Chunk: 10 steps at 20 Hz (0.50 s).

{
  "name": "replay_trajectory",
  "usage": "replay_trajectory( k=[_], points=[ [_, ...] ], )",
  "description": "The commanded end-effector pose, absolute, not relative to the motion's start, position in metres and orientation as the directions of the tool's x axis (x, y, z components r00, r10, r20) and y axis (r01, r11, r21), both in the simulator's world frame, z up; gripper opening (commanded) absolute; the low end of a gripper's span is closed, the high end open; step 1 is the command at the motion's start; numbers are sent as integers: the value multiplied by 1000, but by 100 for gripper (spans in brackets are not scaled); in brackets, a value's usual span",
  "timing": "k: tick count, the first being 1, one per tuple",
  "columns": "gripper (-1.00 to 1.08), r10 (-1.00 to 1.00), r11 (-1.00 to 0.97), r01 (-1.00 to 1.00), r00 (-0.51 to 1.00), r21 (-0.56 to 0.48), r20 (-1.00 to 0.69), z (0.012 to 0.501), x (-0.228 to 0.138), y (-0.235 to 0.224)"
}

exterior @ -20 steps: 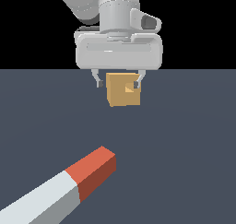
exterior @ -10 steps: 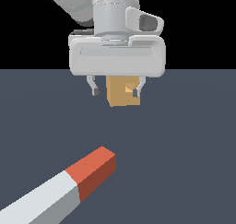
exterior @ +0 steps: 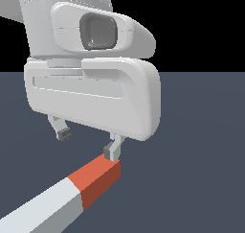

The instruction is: Insert the peg into the horizontal hole in a box.

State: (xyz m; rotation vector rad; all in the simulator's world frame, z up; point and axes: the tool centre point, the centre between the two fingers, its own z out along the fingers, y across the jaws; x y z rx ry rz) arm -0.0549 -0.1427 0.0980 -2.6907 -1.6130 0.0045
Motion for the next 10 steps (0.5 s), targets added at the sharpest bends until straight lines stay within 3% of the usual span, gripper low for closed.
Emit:
replay_trajectory(
  k=[1, 10],
  points=[
    [100, 838, -546, 838, 546, -2, -1, 88, -72, -166],
    [100, 754, -657, 754, 657, 1, -1, 70, -106, -201]
  ],
)
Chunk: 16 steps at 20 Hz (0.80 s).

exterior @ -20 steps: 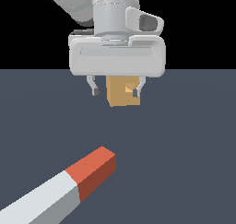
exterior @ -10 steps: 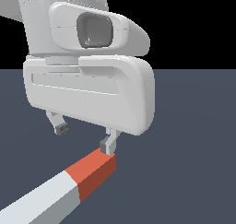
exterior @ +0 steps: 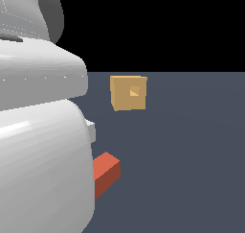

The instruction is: Insert the peg into the horizontal hole in a box.

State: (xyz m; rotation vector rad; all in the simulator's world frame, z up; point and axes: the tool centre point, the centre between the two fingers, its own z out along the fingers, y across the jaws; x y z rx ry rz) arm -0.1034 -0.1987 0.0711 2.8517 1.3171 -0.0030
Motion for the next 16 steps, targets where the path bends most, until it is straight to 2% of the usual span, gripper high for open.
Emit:
replay_trajectory(
  k=[1, 9, 16],
  points=[
    [100, 752, -659, 752, 659, 1, -1, 69, -107, -201],
    [100, 755, -656, 755, 656, 0, -1, 64, -106, -201],
    [100, 755, -656, 755, 656, 0, 0, 34, -107, -200]
  ],
)
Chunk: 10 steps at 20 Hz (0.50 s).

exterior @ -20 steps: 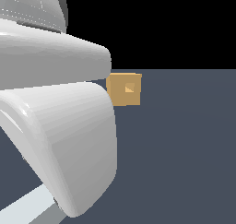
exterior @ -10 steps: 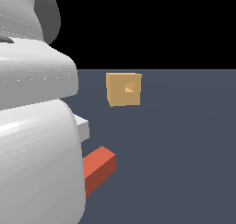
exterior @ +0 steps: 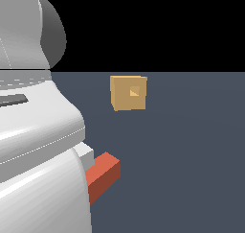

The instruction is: Insert the peg into the horizontal hole in a box.

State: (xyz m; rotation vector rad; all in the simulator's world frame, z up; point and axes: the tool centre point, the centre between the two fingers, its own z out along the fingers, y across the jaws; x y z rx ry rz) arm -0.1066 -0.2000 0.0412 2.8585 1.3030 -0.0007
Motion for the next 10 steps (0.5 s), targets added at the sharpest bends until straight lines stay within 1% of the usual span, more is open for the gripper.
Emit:
replay_trajectory(
  k=[1, 7, 8, 10],
  points=[
    [100, 755, -656, 755, 656, 0, 0, 30, -107, -200],
    [100, 755, -656, 755, 656, 0, 0, 19, -106, -200],
    [-100, 755, -656, 755, 656, 0, 0, 19, -106, -200],
    [-100, 755, -656, 755, 656, 0, 0, 19, -106, -200]
  ],
)
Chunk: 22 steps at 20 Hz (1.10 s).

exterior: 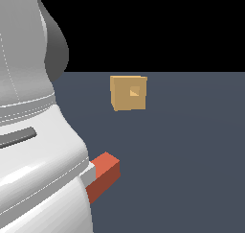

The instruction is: Insert the peg into the horizontal hole in a box.

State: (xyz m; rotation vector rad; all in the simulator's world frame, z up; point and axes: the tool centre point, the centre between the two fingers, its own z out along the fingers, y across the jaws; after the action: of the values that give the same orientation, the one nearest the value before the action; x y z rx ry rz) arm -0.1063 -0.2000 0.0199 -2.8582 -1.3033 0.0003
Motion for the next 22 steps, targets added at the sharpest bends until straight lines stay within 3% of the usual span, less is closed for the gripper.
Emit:
replay_trajectory(
  k=[1, 12, 22],
  points=[
    [-100, 755, -656, 755, 656, 0, 0, 19, -106, -200],
    [-100, 763, -646, 763, 646, 1, 0, 21, -101, -197],
    [-100, 845, -535, 845, 535, 1, -2, 33, -51, -155]
  ],
)
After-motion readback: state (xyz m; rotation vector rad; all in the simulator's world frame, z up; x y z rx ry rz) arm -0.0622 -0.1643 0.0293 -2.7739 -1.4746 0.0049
